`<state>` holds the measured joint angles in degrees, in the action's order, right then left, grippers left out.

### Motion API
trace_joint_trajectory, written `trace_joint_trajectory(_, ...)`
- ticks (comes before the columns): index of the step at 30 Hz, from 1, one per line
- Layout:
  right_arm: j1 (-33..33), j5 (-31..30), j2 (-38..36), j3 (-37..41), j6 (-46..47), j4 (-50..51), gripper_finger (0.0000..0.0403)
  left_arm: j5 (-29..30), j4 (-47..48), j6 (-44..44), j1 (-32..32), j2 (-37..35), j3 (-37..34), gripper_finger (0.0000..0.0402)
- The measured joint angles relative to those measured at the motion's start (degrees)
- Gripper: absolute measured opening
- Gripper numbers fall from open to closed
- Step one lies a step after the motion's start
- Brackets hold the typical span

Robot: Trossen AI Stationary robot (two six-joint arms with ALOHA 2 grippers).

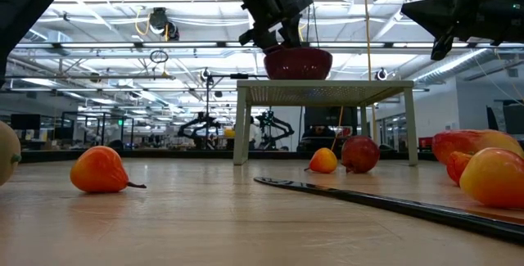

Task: Pick & Place Fruit
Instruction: Put the red pomegranate into the violet strainer bowl on the shelf, then put the brown kiwi into the violet strainer bowl on the shelf

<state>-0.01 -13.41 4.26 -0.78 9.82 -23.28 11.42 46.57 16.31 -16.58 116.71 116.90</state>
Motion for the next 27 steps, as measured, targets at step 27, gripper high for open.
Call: trace_joint_trajectory(27,-0.02,0.13,0.02,0.00,0.01,0.03,0.0000,-0.94,-0.64,0.36,-1.06,-1.76,-0.04,0.0300)
